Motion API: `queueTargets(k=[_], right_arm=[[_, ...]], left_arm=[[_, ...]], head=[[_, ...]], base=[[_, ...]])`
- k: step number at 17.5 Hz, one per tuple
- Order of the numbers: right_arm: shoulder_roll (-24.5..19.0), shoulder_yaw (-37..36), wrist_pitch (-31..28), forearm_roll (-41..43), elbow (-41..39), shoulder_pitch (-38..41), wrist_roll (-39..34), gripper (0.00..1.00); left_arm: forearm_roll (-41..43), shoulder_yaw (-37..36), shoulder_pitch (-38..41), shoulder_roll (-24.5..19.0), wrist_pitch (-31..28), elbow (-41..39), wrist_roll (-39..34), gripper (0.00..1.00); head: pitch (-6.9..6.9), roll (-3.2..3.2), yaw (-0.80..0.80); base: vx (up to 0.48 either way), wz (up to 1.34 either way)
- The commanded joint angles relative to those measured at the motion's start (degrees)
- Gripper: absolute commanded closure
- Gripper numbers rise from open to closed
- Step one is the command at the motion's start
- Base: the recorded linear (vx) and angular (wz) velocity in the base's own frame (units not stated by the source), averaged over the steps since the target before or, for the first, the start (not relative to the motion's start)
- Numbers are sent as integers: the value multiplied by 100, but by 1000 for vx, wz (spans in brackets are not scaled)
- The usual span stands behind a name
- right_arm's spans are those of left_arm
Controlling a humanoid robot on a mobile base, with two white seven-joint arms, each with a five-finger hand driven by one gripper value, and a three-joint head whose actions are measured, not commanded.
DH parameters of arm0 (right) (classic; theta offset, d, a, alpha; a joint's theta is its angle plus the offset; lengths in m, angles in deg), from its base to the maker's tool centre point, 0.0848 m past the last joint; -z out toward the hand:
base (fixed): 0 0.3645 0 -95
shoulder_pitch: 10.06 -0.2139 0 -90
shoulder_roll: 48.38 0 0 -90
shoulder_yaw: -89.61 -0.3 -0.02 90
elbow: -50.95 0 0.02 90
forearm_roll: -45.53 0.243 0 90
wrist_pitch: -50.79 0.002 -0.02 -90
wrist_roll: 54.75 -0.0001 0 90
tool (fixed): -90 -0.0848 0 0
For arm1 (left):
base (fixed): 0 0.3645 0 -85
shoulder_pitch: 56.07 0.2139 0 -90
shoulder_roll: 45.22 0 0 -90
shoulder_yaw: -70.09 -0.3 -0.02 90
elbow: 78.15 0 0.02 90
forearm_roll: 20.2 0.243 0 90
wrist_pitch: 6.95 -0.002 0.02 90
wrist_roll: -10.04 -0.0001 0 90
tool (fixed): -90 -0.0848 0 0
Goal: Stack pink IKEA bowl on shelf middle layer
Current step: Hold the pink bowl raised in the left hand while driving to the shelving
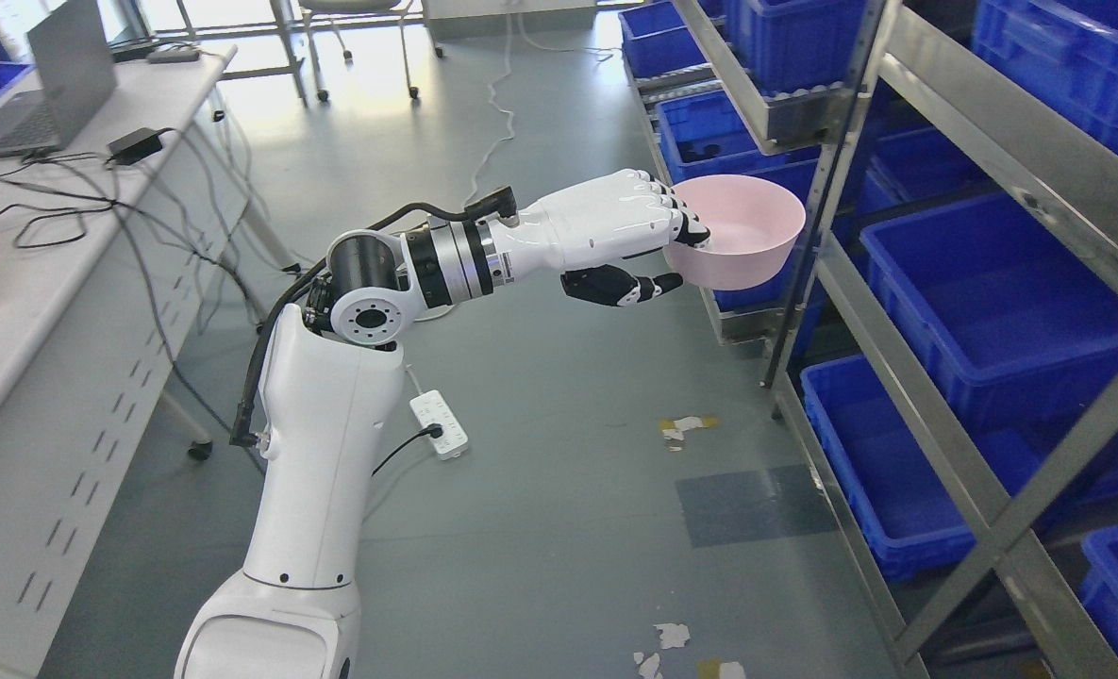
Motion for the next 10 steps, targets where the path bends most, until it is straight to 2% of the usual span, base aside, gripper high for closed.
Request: queueTargets(k=[1, 5, 10], right_arm=[[100, 0, 1, 0, -100, 26, 1, 0], [100, 0, 1, 0, -100, 26, 1, 0], [100, 0, 1, 0, -100, 18, 1, 0]], left_arm=[[-162, -194, -26, -100, 0, -68, -114, 95], [-277, -238, -78, -100, 0, -68, -122, 95], [-277, -98, -956, -100, -17, -24, -96, 95]], head=[[0, 0, 0], [0, 0, 0], [0, 0, 0]], base=[[74, -817], [68, -1134], [38, -1301]])
